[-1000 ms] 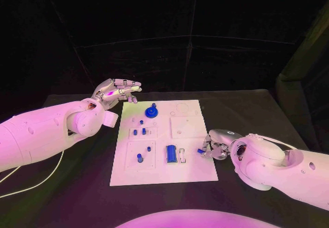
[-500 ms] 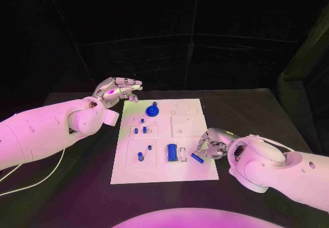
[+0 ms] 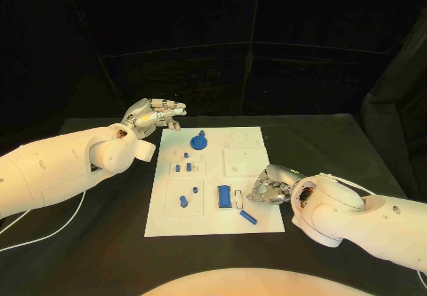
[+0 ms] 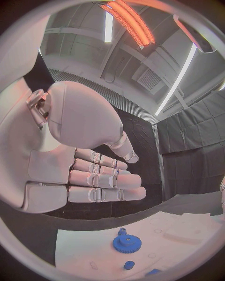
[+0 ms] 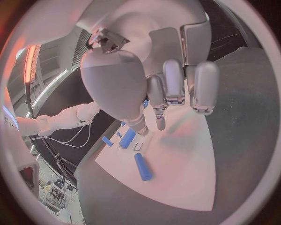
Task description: Assemble the parts on the task board
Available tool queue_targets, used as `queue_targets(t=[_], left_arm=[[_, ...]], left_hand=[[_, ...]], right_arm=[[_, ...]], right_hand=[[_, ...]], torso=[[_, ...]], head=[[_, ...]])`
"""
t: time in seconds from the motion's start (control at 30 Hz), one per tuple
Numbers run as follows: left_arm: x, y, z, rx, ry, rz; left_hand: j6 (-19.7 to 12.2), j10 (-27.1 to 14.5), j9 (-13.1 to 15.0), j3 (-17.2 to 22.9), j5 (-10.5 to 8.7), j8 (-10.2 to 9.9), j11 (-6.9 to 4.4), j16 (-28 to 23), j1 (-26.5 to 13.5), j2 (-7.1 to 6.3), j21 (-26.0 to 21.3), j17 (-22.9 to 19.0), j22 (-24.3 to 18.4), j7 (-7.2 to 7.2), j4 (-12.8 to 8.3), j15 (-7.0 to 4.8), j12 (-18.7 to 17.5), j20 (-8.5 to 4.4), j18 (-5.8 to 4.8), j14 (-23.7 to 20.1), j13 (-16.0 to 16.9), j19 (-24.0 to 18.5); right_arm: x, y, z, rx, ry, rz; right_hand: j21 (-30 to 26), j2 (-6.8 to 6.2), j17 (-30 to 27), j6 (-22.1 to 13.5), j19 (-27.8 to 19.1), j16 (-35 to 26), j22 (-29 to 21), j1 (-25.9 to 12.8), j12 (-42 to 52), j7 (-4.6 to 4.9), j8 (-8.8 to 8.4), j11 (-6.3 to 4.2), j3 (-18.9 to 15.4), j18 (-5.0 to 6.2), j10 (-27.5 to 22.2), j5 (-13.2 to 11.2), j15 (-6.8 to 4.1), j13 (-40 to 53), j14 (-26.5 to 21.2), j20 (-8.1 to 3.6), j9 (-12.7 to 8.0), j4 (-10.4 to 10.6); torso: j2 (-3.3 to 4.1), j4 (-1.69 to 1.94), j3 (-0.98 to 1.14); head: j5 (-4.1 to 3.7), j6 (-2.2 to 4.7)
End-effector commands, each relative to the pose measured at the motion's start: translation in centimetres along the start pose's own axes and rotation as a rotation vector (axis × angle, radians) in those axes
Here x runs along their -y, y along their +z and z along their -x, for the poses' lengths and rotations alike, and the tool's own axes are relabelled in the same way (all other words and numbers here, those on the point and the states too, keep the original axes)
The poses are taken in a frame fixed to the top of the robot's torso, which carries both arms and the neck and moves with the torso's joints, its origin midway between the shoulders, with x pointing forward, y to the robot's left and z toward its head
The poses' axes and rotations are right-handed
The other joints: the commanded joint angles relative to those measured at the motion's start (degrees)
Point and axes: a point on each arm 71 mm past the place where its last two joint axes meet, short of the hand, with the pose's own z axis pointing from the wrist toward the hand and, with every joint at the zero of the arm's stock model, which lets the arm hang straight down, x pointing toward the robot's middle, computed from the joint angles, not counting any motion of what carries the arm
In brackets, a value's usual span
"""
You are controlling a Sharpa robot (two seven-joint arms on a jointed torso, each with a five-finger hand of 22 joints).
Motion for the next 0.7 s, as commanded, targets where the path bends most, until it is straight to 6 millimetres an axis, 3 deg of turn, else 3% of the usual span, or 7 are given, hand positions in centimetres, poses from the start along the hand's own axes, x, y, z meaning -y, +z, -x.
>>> queue_targets(t=[0.03,0.1,0.2,0.37,0.47,0.7], left_arm=[[0.1,0.0,-0.1,-0.008,-0.007,-0.006],[0.1,0.0,-0.1,-0.008,-0.007,-0.006],[0.1,0.0,0.0,-0.007,-0.006,-0.006],[0.1,0.0,0.0,-0.008,-0.007,-0.006],[0.1,0.0,0.0,-0.007,-0.006,-0.006],[0.1,0.0,0.0,-0.007,-0.007,-0.005]], left_hand=[[-0.4,-0.4,0.1,-0.1,0.33,0.3,-0.01,0.1,-0.4,0.12,-0.2,-0.1,-0.1,-0.07,-0.1,-0.1,0.2,0.32,0.79,-0.4,0.0,0.0],[-0.4,-0.4,0.1,-0.1,0.33,0.3,-0.01,0.1,-0.4,0.12,-0.2,-0.1,-0.1,-0.07,-0.1,-0.1,0.2,0.32,0.79,-0.4,0.0,0.0],[-0.4,-0.5,0.1,0.0,0.33,0.4,-0.01,0.1,-0.3,0.14,-0.2,-0.1,-0.1,-0.07,-0.2,-0.1,0.2,0.32,0.79,-0.4,0.0,0.0],[-0.5,-0.5,0.1,0.0,0.33,0.4,-0.01,0.1,-0.2,0.18,-0.3,-0.1,-0.1,-0.07,-0.2,-0.11,0.3,0.31,0.79,-0.4,0.0,0.0],[-0.5,-0.5,0.1,0.0,0.33,0.4,-0.01,0.1,-0.2,0.18,-0.3,-0.1,-0.1,-0.07,-0.2,-0.11,0.3,0.31,0.79,-0.4,0.0,0.0],[-0.5,-0.5,0.1,0.0,0.33,0.4,-0.01,0.1,-0.2,0.18,-0.3,-0.1,-0.1,-0.07,-0.2,-0.11,0.3,0.31,0.79,-0.4,0.0,0.0]], right_arm=[[-0.6,-0.3,-0.2,-0.024,-0.098,0.034],[-0.8,-0.4,-0.4,-0.039,-0.135,0.048],[-1.0,-0.4,-0.5,-0.049,-0.179,0.059],[-1.2,-0.5,-0.5,-0.045,-0.204,0.076],[-1.6,-0.7,-0.6,-0.043,-0.199,0.096],[-2.2,-1.0,-1.5,-0.081,-0.196,0.132]], right_hand=[[-0.2,-1.82,9.5,0.3,-0.1,-0.2,-0.1,-1.1,-0.3,-0.04,-0.49,-0.01,-2.0,-0.71,1.9,0.1,0.14,7.3,4.7,0.16,-0.1,0.6],[-0.3,-2.72,9.5,0.3,-0.2,-0.3,-0.3,-1.8,-0.8,-0.11,-0.71,-0.02,-3.8,-0.67,1.7,-2.5,0.12,7.1,4.7,0.15,0.0,1.1],[-0.5,-2.94,9.3,0.6,-0.3,-0.4,-0.5,-1.5,-1.4,-0.23,-0.58,-0.11,-5.6,-0.63,1.5,-6.1,0.05,6.7,4.7,0.1,0.2,1.4],[-0.4,-2.31,9.3,1.7,-0.2,-0.4,-0.3,-0.9,-1.4,-0.66,0.37,-0.43,-6.8,-0.65,1.5,-6.5,-0.18,6.8,4.7,-0.04,0.9,1.7],[-0.4,-2.3,9.5,2.4,-0.1,-0.3,-0.2,-0.9,-1.1,-0.97,1.08,-0.71,-7.8,-0.68,1.7,-6.9,-0.4,6.9,4.7,-0.23,1.3,2.1],[-0.3,-1.76,9.7,2.4,0.0,-0.2,0.1,-0.3,-0.8,-1.31,2.12,-1.02,-10.0,-0.74,1.8,-11.0,-0.71,7.1,4.7,-0.59,2.4,3.3]], torso=[[0.0,-0.1,0.05],[-0.03,-0.08,0.03],[-0.09,-0.21,-0.01],[-0.08,-0.15,0.12],[-0.09,-0.11,0.06],[-0.1,-0.05,-0.07]], head=[[0.07,-0.13],[0.04,-0.36],[0.0,-0.33],[0.06,-0.38],[-0.01,-0.43],[0.08,-0.76]])
